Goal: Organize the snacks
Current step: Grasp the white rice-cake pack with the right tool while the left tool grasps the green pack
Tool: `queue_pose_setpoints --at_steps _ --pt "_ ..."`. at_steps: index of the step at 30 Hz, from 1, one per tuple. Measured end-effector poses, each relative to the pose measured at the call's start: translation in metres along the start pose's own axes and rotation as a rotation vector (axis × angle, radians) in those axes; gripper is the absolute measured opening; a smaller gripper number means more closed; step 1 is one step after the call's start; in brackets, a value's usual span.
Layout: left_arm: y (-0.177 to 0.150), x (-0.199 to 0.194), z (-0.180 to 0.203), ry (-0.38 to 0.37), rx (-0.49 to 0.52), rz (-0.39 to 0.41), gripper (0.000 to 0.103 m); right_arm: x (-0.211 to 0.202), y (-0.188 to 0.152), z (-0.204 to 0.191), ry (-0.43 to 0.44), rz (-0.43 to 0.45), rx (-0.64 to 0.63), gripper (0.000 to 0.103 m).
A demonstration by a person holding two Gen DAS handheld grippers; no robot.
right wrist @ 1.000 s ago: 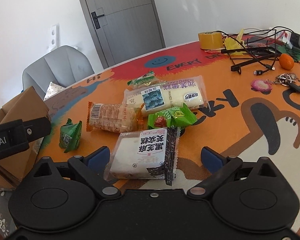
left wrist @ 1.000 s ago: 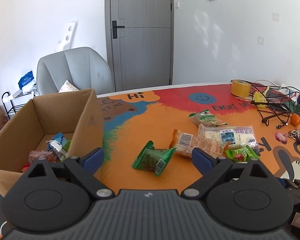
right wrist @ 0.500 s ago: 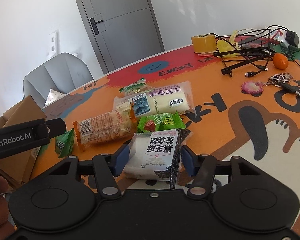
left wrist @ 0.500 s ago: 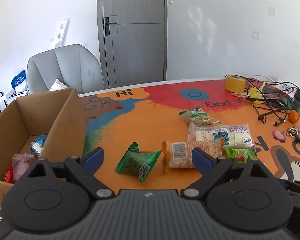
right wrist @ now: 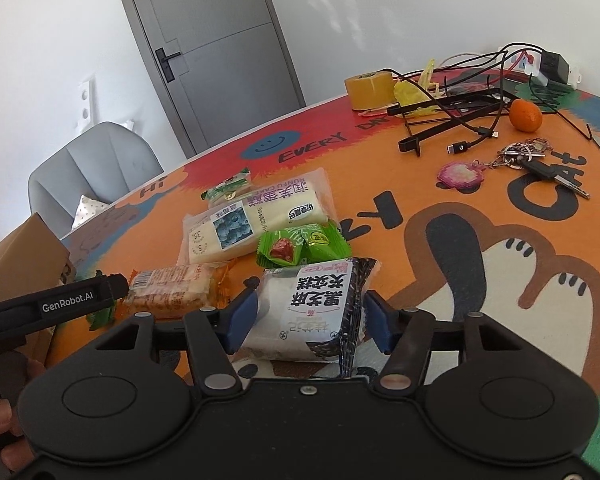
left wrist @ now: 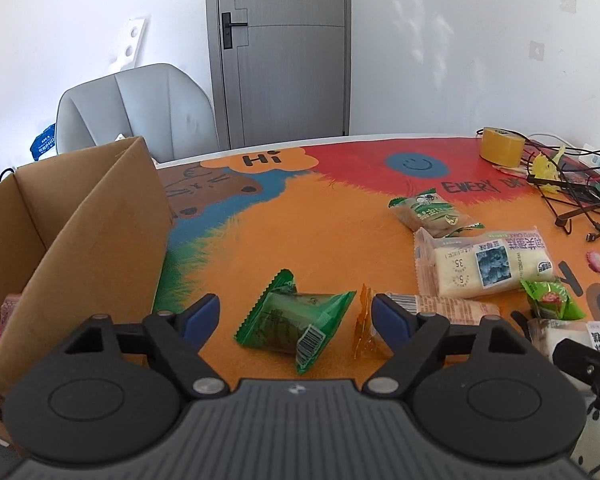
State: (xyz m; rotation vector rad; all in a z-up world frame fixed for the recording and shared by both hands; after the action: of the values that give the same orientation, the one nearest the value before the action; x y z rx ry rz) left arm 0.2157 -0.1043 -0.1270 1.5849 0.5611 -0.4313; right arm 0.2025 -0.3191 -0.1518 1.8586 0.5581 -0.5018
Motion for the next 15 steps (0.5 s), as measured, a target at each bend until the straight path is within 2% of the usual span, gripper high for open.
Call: queue_pose_setpoints --at_steps 3,5,6,8,9,15 --pt "0.0 0.005 0.0 -0.002 -0.004 0.004 0.082 -0.001 0.0 0.001 -0.007 0.002 0.008 0.071" --pt "-0.001 0.008 -0.003 -0.003 -0.016 -0.004 0.071 -0.002 -0.001 0.0 -0.003 0.0 0.012 0.076" --pt "-0.001 0.011 -0.005 -0.013 -0.029 -0.023 0.06 -0.002 -0.001 0.0 -0.003 -0.002 0.012 0.08" --pt "-0.002 0.014 -0.007 -0.023 -0.048 -0.045 0.045 -0.002 -0.002 -0.002 0.001 -0.004 0.014 0.087" --pt "-0.002 0.015 -0.008 -0.02 -0.047 -0.051 0.034 -0.002 -0.003 -0.004 0.002 -0.004 0.011 0.09" --pt "-0.007 0.004 -0.01 -0.042 -0.06 -0.044 0.03 0.004 -0.006 -0.016 -0.019 -0.005 -0.026 0.1"
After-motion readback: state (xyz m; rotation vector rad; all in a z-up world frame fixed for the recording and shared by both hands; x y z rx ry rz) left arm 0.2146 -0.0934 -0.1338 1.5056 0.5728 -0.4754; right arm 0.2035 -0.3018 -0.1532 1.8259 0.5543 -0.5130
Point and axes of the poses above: each gripper's, at about its wrist camera, not at the fingertips, and x roughly the way its jaws point, z to its right, y to its top, the point moved 1 cm from there along x, roughly the way its jaws point, and after that the axes turned 4 degrees about x, right-handed, at the moved point
